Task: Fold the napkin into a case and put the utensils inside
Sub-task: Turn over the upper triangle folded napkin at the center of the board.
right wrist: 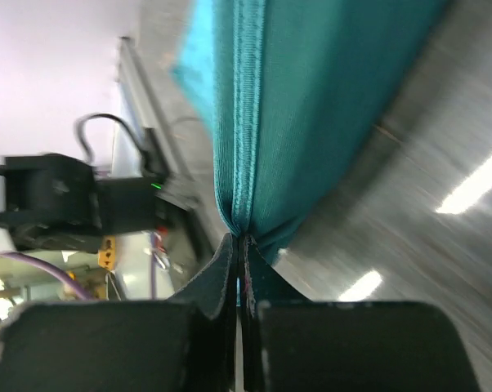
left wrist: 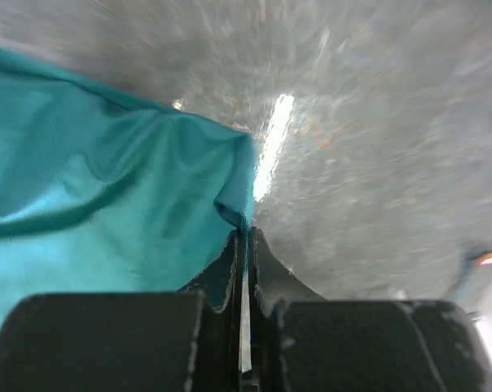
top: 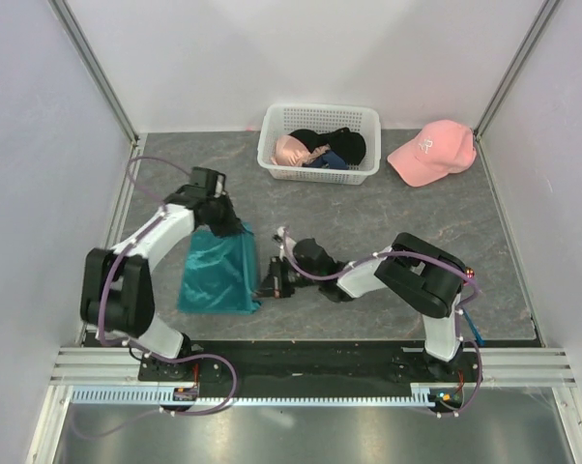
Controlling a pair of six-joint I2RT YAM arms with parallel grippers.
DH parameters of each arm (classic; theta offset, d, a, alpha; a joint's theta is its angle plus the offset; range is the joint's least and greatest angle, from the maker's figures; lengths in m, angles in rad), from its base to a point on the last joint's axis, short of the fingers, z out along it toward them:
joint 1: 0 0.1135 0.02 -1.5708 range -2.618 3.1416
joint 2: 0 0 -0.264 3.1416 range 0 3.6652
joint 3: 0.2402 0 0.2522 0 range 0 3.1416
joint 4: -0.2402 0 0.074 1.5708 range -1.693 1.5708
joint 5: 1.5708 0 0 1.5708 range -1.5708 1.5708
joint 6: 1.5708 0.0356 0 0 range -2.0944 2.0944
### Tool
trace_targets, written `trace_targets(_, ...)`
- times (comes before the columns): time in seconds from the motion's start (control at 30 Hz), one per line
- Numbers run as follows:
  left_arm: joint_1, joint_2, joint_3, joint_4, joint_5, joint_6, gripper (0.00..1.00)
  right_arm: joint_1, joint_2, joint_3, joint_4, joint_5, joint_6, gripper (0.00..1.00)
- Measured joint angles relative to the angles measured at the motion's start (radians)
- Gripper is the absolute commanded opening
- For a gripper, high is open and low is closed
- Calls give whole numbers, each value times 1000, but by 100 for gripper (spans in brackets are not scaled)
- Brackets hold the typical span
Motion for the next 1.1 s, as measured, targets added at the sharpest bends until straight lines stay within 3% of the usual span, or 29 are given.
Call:
trace_targets(0.23,-208,198,1,154,-35,-31,2,-71,-91,-307,165,11,51,0)
trace_targets(0.47,-309,281,67,217,-61,-53,2,-115,-192,-401,153,28,35,0)
trace_targets(0.57,-339,311,91,228,-60,-55,16,-135,-206,-424,119,39,13,8)
trace_targets(0.6,-348,319,99,231,-59,-55,27,-144,-212,-426,95,41,2,15)
trace_targets(0.63,-355,325,106,235,-58,-56,33,-154,-221,-430,70,42,-10,28)
trace_targets(0.67,-360,329,113,237,-58,-56,40,-163,-235,-435,40,42,-26,33)
trace_targets(0.7,-364,330,122,242,-55,-57,63,-172,-254,-439,0,42,-43,37)
trace_targets(0.77,-364,329,153,240,-36,-50,73,-190,-316,-442,-84,46,-81,49)
trace_targets(0.83,-364,325,195,230,-18,-44,76,-211,-389,-436,-196,68,-135,57)
trace_targets(0.93,-357,278,212,218,2,-27,76,-262,-463,-402,-356,111,-217,59)
trace_targets(1.1,-308,106,175,161,23,19,57,-362,-438,-280,-537,160,-326,59)
